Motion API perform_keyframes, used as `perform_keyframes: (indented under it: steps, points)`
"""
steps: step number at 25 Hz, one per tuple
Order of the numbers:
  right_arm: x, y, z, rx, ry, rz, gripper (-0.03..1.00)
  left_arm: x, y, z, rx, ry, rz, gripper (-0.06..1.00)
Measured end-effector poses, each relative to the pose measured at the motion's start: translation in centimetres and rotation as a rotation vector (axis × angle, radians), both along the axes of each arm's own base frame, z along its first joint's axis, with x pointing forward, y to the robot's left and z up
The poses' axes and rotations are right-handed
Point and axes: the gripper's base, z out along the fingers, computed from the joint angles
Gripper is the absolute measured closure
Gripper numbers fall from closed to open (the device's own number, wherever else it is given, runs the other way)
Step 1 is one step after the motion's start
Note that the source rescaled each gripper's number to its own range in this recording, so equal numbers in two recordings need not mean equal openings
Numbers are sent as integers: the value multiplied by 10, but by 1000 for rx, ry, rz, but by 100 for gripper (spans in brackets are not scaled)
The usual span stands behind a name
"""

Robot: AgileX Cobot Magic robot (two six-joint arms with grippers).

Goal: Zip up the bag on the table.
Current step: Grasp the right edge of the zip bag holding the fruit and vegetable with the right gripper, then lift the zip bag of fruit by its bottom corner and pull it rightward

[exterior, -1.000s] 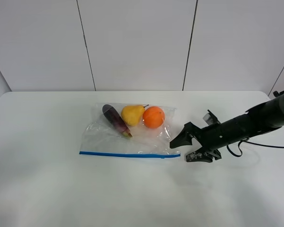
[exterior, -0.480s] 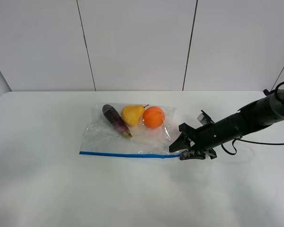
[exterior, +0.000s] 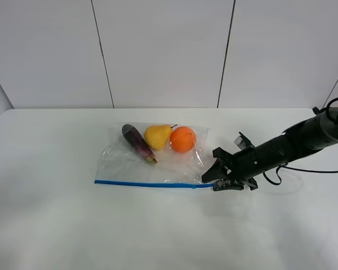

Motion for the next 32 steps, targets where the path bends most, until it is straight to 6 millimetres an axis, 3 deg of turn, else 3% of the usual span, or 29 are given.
perform_keyframes:
  steps: [5,10,14,22,26,32]
  points:
    - [0,0,0,0,0,0,66,0,0,0,0,0,0,-6]
    - [0,0,0,1,0,1,71,0,0,0,0,0,0,-6]
    - [0,0,0,0,-3,4,81,0,0,0,0,0,0,-6]
    - [0,0,0,0,-5,8,85,0,0,0,0,0,0,-6]
    - [0,0,0,-1,-12,16,96,0,0,0,0,0,0,-6]
    - [1,1,2,15,-16,30,97,0,0,0,0,0,0,-6]
